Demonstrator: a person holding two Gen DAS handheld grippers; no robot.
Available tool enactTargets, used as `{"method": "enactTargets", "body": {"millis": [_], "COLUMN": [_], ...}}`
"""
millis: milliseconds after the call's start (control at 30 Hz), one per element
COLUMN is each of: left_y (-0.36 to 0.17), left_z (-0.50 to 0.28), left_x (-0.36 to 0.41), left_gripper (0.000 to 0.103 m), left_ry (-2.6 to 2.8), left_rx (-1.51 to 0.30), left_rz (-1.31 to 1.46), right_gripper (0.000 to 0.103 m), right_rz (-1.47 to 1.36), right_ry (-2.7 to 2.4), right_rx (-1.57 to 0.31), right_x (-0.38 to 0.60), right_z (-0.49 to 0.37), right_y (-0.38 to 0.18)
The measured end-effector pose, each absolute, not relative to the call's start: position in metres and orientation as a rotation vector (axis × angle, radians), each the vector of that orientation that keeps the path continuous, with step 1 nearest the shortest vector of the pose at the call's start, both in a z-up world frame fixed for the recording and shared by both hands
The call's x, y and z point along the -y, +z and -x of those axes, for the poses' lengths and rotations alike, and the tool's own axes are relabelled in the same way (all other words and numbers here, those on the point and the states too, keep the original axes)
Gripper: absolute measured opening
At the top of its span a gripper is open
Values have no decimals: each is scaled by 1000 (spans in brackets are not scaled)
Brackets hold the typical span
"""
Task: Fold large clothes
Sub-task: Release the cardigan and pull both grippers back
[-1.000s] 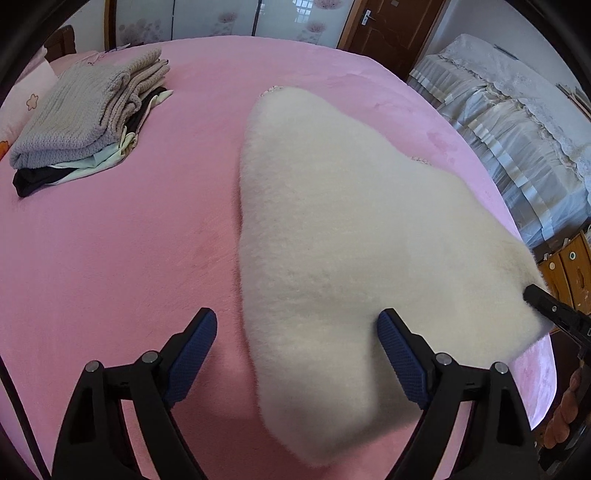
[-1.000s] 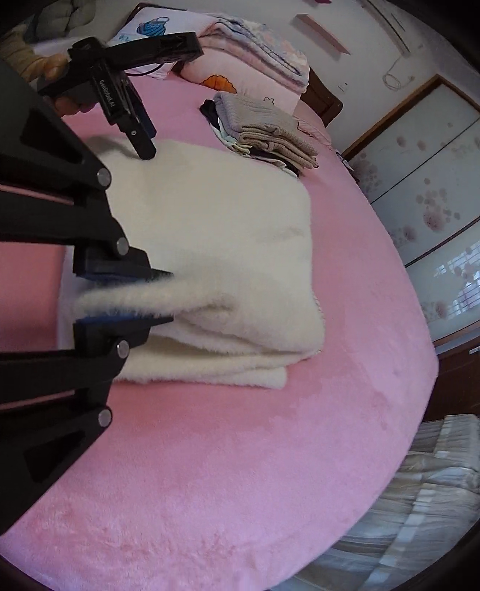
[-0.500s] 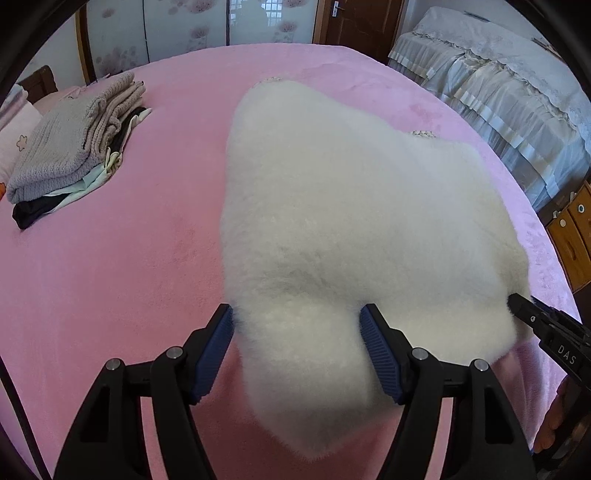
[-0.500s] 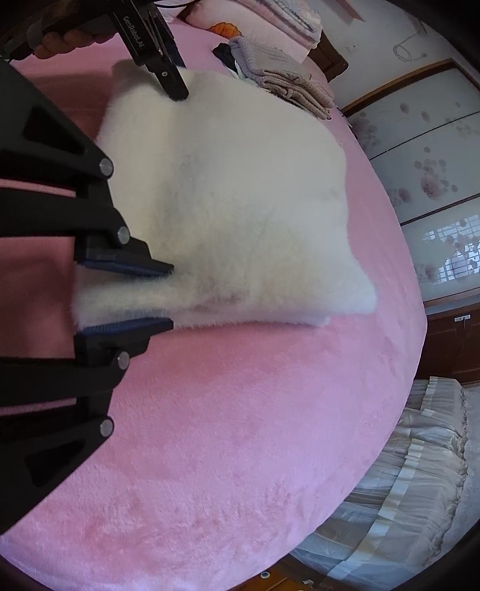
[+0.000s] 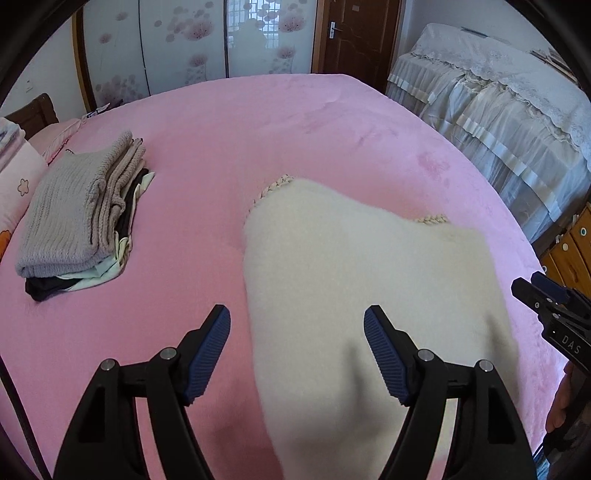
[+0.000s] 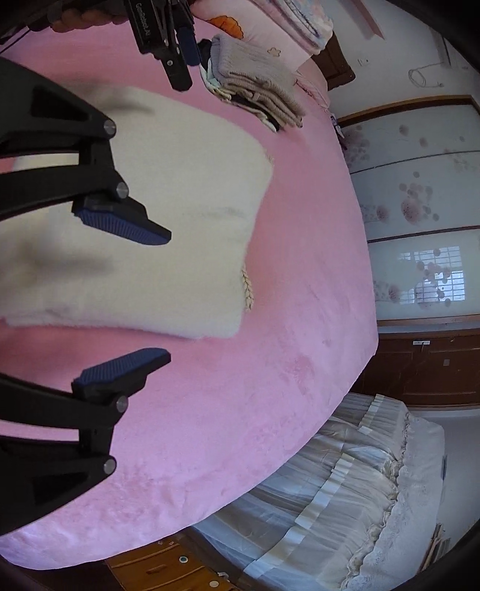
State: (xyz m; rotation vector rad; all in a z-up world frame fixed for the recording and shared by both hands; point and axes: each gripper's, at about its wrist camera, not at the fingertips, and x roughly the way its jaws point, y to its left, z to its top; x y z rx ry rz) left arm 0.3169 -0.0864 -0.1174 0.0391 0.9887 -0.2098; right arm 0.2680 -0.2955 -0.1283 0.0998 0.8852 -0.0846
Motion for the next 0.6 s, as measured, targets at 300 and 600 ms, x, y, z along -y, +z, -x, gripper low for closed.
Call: {"method": "enactTargets", "body": {"millis": [300, 600], "left_y": [-165, -167], "left_z": [-395, -392], "left_x": [93, 89], "left_gripper": [49, 54], "left_ry": [-145, -142], "left_rx": [-1060, -1033], "left_rz": [-65, -62], "right_gripper": [51, 51], "right_rz": [-116, -183], "right_ry": [-183, -186], "right_rx": [-1001, -993], "right_x": [335, 344], "right_z": [-340, -331], "right_y": [-184, -192]}}
